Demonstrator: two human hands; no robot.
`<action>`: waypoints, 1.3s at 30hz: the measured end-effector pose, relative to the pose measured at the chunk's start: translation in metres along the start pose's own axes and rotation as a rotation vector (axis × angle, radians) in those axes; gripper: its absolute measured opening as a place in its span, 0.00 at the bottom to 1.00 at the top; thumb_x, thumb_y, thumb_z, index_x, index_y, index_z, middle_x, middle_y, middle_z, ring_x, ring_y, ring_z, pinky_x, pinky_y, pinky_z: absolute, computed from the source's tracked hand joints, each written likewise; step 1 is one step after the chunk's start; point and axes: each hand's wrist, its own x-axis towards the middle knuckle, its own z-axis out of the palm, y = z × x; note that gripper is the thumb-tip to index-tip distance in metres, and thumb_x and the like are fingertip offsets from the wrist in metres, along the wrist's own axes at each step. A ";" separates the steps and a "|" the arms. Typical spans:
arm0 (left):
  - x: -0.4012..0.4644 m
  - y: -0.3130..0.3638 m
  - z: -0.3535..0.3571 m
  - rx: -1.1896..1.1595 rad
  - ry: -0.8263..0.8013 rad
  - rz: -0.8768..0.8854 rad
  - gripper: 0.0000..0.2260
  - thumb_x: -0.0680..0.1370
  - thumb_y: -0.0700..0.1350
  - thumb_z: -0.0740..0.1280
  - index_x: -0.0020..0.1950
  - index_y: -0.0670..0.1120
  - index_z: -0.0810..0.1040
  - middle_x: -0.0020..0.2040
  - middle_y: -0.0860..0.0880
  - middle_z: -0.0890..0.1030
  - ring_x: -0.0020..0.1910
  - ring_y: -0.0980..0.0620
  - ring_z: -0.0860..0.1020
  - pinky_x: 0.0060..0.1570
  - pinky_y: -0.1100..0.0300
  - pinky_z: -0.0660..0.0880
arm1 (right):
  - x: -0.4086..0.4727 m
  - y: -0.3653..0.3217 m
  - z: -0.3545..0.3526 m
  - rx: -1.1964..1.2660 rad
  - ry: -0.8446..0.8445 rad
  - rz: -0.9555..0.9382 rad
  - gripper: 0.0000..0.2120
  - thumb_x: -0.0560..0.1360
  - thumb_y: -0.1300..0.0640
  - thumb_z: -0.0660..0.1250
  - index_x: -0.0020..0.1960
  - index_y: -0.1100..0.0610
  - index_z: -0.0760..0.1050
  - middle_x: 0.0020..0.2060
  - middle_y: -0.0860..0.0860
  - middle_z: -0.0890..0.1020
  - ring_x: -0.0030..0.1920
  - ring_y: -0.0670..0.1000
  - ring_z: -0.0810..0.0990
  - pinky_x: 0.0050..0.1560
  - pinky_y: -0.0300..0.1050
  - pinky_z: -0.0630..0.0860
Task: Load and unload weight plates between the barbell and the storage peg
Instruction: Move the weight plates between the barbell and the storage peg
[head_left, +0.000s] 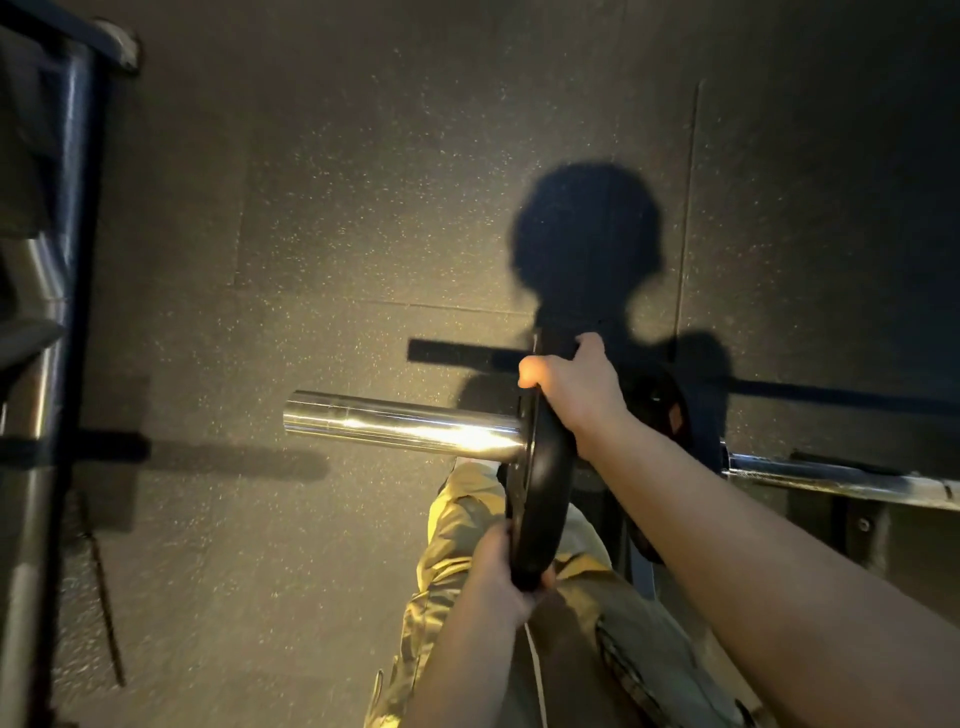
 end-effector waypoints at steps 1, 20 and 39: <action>0.002 0.006 -0.005 -0.003 0.019 0.029 0.12 0.80 0.49 0.64 0.50 0.40 0.75 0.38 0.41 0.75 0.34 0.47 0.74 0.31 0.58 0.70 | -0.001 0.000 0.008 -0.003 -0.021 -0.032 0.36 0.72 0.57 0.70 0.73 0.55 0.55 0.54 0.55 0.74 0.51 0.56 0.77 0.52 0.54 0.79; 0.005 0.041 -0.035 -0.191 -0.028 -0.126 0.14 0.79 0.47 0.66 0.60 0.40 0.72 0.42 0.37 0.78 0.37 0.43 0.80 0.25 0.56 0.76 | 0.005 -0.023 0.045 0.029 -0.041 0.112 0.37 0.69 0.55 0.70 0.73 0.54 0.55 0.54 0.56 0.72 0.52 0.56 0.75 0.43 0.49 0.75; -0.004 0.104 -0.100 -0.437 -0.057 0.056 0.13 0.82 0.48 0.58 0.54 0.38 0.72 0.39 0.41 0.72 0.36 0.48 0.73 0.24 0.63 0.76 | 0.008 -0.062 0.149 -0.073 -0.097 0.013 0.42 0.69 0.54 0.68 0.76 0.56 0.49 0.60 0.56 0.70 0.59 0.58 0.73 0.61 0.57 0.74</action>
